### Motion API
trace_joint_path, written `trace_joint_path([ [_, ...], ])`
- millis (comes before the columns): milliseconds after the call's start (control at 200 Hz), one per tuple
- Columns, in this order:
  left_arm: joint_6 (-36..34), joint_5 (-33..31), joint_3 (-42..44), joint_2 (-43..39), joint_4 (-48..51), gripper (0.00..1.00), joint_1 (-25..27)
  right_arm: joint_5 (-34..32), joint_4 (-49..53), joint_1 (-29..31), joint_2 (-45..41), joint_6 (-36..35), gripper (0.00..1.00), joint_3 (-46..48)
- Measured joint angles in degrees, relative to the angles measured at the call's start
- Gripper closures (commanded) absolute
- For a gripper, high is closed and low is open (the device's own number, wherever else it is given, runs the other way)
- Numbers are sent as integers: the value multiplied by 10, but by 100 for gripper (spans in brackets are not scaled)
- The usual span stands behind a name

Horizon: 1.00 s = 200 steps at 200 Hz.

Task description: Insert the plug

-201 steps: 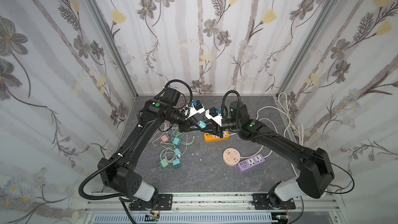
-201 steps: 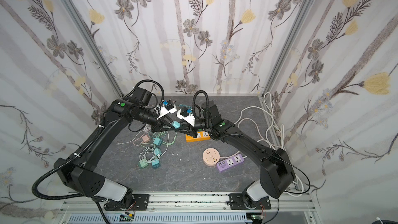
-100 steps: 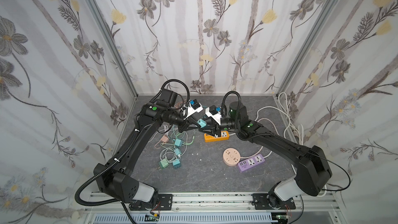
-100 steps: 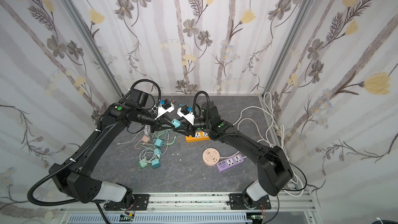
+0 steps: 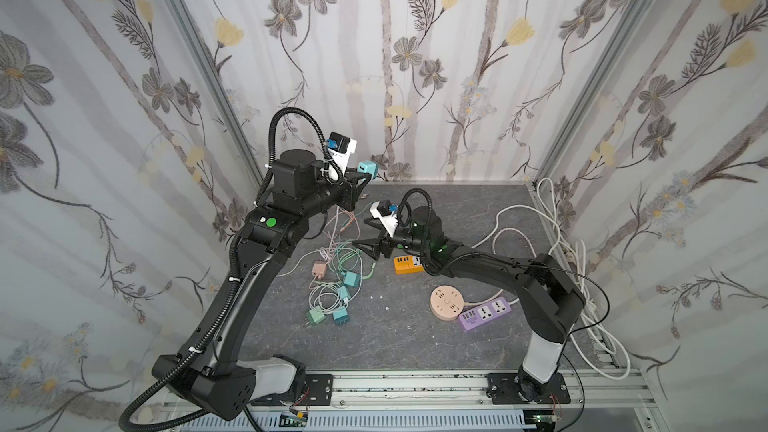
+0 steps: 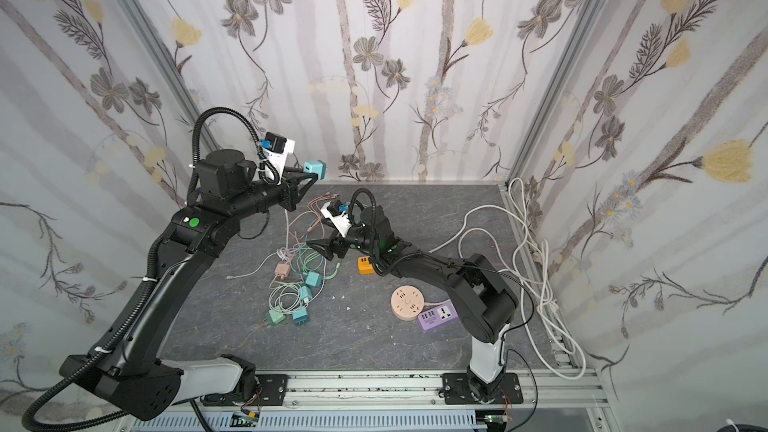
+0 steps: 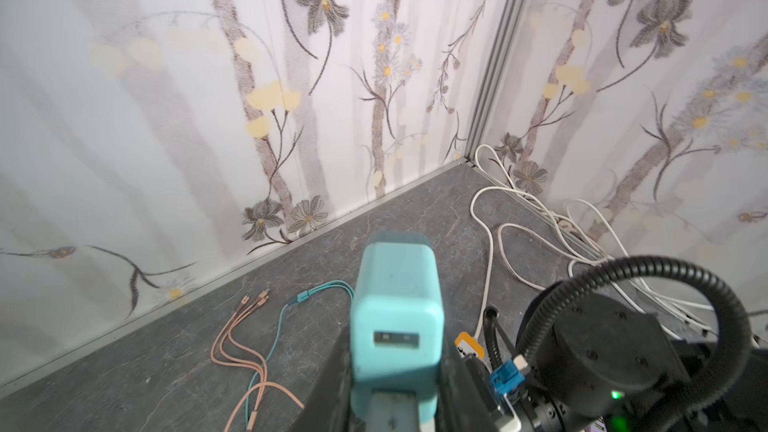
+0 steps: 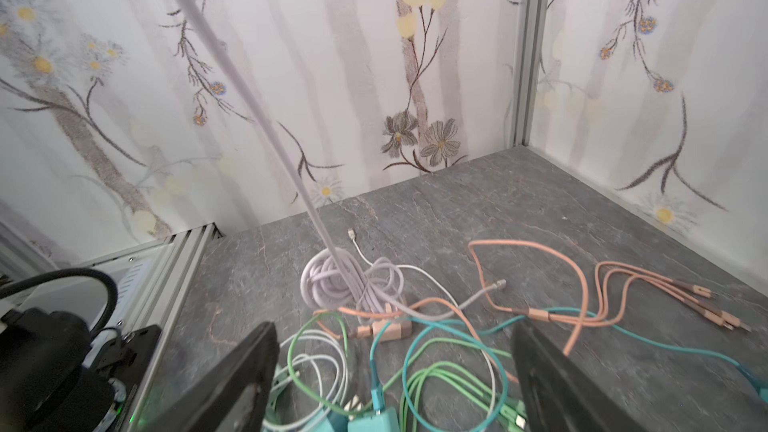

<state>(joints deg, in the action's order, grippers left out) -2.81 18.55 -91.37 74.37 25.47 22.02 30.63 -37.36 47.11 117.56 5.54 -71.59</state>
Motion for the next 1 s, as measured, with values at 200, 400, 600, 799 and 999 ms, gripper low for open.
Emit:
trace_joint_path([
  [200,15,-38,-9,-4,0,100,0,7,-68,39,100,32,11,-64],
  [400,15,-48,-10,-10,1,100,0,-28,-66,71,161,37,11,-123],
  [600,15,-55,-10,-14,1,100,0,-68,-85,82,207,27,31,-147],
  [799,10,-77,-7,-23,12,100,-1,-87,-87,84,214,25,84,-165],
  [999,3,-91,-7,-50,18,100,-1,-60,-65,83,193,46,92,-249],
])
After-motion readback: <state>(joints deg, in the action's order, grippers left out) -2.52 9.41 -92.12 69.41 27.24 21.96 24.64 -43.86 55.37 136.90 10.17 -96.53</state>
